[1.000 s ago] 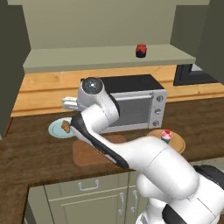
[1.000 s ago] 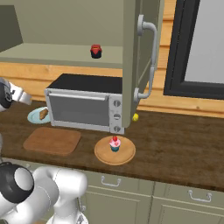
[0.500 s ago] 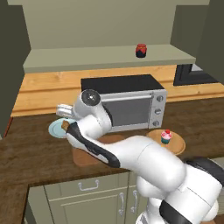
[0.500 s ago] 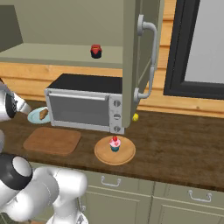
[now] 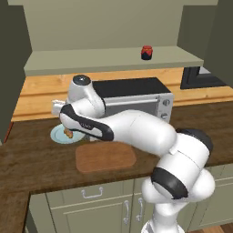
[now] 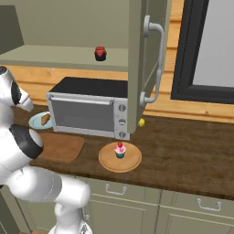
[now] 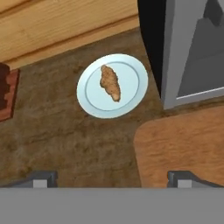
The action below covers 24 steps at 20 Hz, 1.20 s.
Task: From the different types of pastries on the counter, select a croissant and place it on the cutting board. Then retrieve a jar of jam from the cabinet and place it alongside the croissant on the cutting board.
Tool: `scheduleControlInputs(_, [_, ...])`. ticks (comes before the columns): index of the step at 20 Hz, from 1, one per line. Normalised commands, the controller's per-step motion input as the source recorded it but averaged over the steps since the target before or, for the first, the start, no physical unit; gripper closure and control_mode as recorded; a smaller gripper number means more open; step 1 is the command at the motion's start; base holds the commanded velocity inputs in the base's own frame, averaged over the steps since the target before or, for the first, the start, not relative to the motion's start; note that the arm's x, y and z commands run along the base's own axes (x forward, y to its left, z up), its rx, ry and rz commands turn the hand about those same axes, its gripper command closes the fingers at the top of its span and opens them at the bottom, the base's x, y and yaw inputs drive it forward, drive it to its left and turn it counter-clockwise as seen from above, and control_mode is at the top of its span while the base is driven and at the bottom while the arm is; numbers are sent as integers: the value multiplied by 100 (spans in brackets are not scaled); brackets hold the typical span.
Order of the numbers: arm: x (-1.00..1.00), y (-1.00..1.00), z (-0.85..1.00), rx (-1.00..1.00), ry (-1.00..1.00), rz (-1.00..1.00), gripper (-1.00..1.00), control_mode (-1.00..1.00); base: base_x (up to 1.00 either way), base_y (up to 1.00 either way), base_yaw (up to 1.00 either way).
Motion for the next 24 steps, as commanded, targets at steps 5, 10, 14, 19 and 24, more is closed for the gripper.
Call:
scheduleControlInputs(5, [37,69,-62,-40,-6,1,-100,-100,0,0,0])
scheduleControlInputs(10, [7,7,-6,-7,0,0,-100,-100,0,0,0])
scheduleControlInputs(14, [51,-1,0,4,3,0,-100,-100,0,0,0])
scheduleControlInputs(19, [57,-7,0,1,9,0,-100,-100,0,0,0])
scheduleControlInputs(24, [42,4,-22,-6,6,0,-100,-100,0,0,0])
